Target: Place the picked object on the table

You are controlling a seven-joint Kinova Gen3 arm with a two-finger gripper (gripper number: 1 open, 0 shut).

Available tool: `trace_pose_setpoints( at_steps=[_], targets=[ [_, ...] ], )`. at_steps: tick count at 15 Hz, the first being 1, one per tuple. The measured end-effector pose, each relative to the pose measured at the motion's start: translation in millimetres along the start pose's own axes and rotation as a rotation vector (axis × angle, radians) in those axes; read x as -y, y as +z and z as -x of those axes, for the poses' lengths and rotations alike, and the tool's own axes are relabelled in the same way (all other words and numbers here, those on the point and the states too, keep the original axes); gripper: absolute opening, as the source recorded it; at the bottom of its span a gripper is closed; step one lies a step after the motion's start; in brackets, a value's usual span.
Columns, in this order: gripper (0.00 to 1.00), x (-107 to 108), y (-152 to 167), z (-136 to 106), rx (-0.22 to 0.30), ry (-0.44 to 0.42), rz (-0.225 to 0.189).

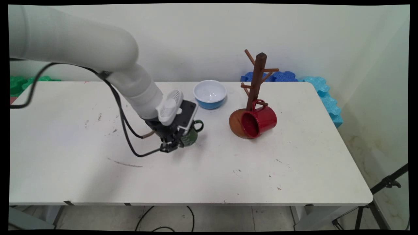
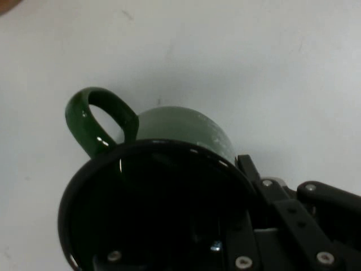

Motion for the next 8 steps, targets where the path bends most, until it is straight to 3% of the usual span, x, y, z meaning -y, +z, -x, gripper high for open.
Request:
trace_pose_setpoints(
  at_steps=[8],
  targets=[
    [0.0, 9, 37, -19, 0.036, 0.04, 0.064]
  ],
)
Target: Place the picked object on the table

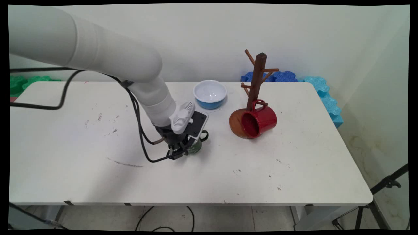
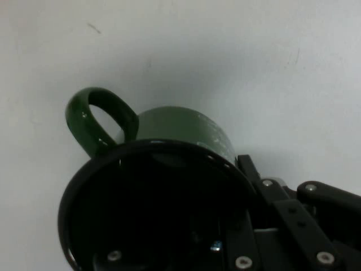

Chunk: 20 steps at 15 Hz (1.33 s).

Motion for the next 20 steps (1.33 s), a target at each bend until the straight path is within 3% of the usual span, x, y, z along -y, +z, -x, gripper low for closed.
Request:
trace_pose_setpoints(
  at_steps=[13, 14, 20],
  targets=[
    [0.0, 8, 20, -19, -0.018, 0.018, 0.034],
    [1.0, 8, 20, -21, -0.02, 0.019, 0.035],
    [1.0, 9, 22, -28, -0.046, 0.026, 0.043]
  ],
)
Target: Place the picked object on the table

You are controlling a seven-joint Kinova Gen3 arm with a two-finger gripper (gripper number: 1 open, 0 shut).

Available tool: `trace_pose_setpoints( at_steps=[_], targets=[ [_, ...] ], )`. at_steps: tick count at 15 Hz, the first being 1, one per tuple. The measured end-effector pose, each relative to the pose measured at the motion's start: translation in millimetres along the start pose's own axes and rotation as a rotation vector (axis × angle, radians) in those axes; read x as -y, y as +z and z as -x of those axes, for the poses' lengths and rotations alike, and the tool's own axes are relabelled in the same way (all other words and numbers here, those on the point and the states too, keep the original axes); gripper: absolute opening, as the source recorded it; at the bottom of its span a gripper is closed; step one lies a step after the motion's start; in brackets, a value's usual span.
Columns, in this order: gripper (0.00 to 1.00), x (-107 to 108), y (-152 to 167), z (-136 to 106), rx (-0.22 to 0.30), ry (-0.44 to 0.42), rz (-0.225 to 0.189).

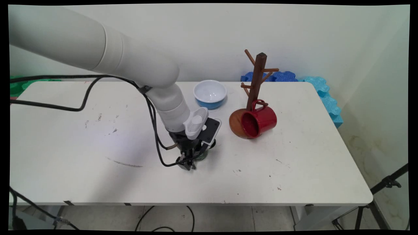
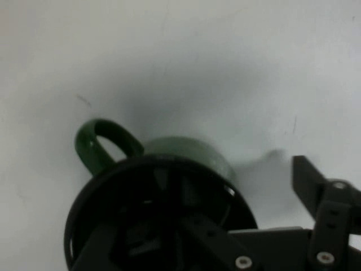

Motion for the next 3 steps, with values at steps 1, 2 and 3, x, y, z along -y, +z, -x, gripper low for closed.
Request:
trace_pose_setpoints(
  at_steps=[1, 2, 3],
  targets=[
    [1.0, 0.1, -0.4, -2.3, -0.01, -0.001, 0.002],
    [1.0, 0.6, -1.7, -5.0, -0.022, -0.005, 0.002],
    [1.0, 1.2, -4.1, -7.8, -0.036, -0.011, 0.001]
  ],
)
